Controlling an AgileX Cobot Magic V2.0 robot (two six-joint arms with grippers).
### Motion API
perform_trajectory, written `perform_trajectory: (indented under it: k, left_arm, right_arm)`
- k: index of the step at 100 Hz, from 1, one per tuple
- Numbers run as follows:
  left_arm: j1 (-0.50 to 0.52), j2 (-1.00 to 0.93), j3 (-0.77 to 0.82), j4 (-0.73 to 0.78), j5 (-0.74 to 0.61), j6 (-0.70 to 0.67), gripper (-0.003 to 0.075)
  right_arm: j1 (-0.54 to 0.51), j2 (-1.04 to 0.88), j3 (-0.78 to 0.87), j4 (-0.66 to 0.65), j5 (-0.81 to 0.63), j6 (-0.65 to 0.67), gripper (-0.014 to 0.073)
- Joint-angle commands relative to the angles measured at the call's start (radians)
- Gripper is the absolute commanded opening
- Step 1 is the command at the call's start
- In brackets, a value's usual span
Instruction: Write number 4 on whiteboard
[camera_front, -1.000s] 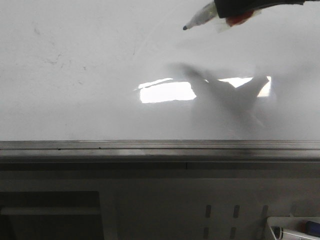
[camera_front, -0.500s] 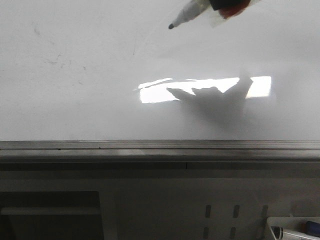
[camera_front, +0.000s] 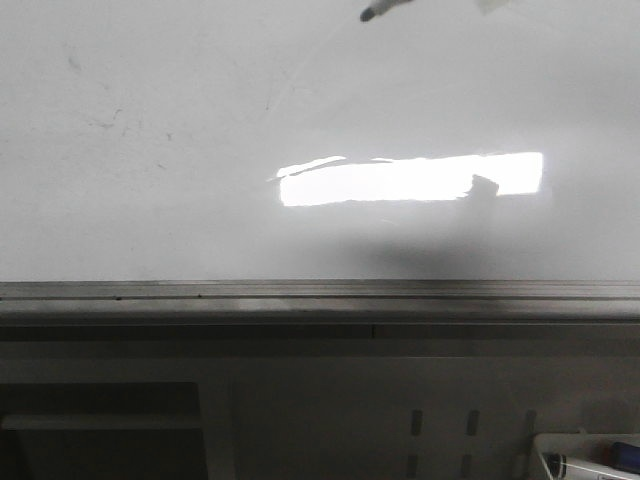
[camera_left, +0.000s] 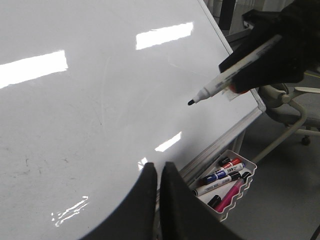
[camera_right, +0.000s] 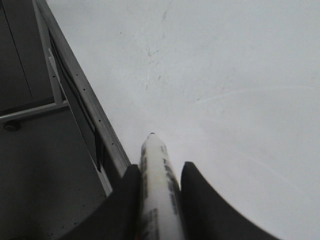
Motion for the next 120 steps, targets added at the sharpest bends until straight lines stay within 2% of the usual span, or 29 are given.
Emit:
perform_trajectory:
  k: [1, 8, 11, 14, 15, 18, 20, 22, 23, 26, 29, 32, 54, 91, 108, 120]
  left_arm:
    - [0.003, 0.003, -0.025, -0.051, -0.007, -0.008, -0.002]
    - [0.003, 0.003, -0.025, -0.051, -0.007, -0.008, -0.002]
    - [0.003, 0.003, -0.025, -0.051, -0.007, -0.008, -0.002]
    - [0.003, 0.003, -0.025, -0.051, -0.007, -0.008, -0.002]
    - [0.003, 0.003, -0.025, -0.051, -0.007, -0.008, -0.002]
    - [0.003, 0.003, -0.025, -0.051, -0.007, -0.008, -0.002]
    - [0.003, 0.003, -0.025, -0.051, -0.007, -0.008, -0.002]
    - [0.003, 0.003, -0.025, -0.051, -0.007, -0.008, -0.002]
    - [0.003, 0.003, -0.025, -0.051, -0.007, -0.008, -0.002]
    - [0.003, 0.003, -0.025, -0.051, -0.007, -0.008, -0.002]
    - [0.003, 0.003, -0.025, -0.051, -0.007, -0.008, -0.002]
    - [0.003, 0.003, -0.025, -0.051, -0.007, -0.008, -0.002]
    - [0.003, 0.003, -0.025, -0.051, -0.007, -0.008, -0.002]
    - [0.003, 0.003, -0.025, -0.051, -0.007, -0.008, -0.002]
    - [0.003, 0.003, -0.025, -0.049, -0.007, -0.008, -0.002]
    - [0.003, 0.005, -0.025, 0.02, -0.037, 0.037, -0.002]
  right_arm:
    - [-0.007, -0.037, -0.038, 0.001, -0.035, -0.012, -0.0043]
    - [-0.007, -0.057, -0.038, -0.018, -0.042, 0.008, -0.0043]
    - [-0.007, -0.066, -0.038, -0.054, -0.053, 0.061, -0.0043]
    - [-0.007, -0.071, -0.038, -0.136, -0.057, 0.132, -0.0043]
    - [-0.007, -0.071, -0.038, -0.198, -0.057, 0.199, -0.0043]
    - [-0.007, -0.071, -0.038, -0.243, -0.059, 0.277, -0.0043]
    - [-0.007, -0.071, -0.038, -0.362, -0.064, 0.395, -0.0043]
    - [-0.007, -0.071, -0.038, -0.384, -0.064, 0.425, -0.0043]
    - [-0.007, -0.071, -0.038, -0.427, -0.066, 0.512, -0.0043]
    - [-0.007, -0.071, -0.038, -0.517, -0.073, 0.608, -0.0043]
    - [-0.007, -0.071, -0.038, -0.566, -0.081, 0.682, -0.0043]
    - [-0.007, -0.071, -0.038, -0.573, -0.089, 0.703, -0.0043]
    - [-0.003, -0.071, -0.038, -0.478, -0.134, 0.705, -0.0043]
    - [-0.001, -0.071, -0.038, -0.433, -0.171, 0.705, -0.0043]
    - [0.057, -0.068, -0.036, -0.433, -0.22, 0.705, -0.0043]
    - [0.131, -0.024, -0.036, -0.433, -0.256, 0.705, -0.0043]
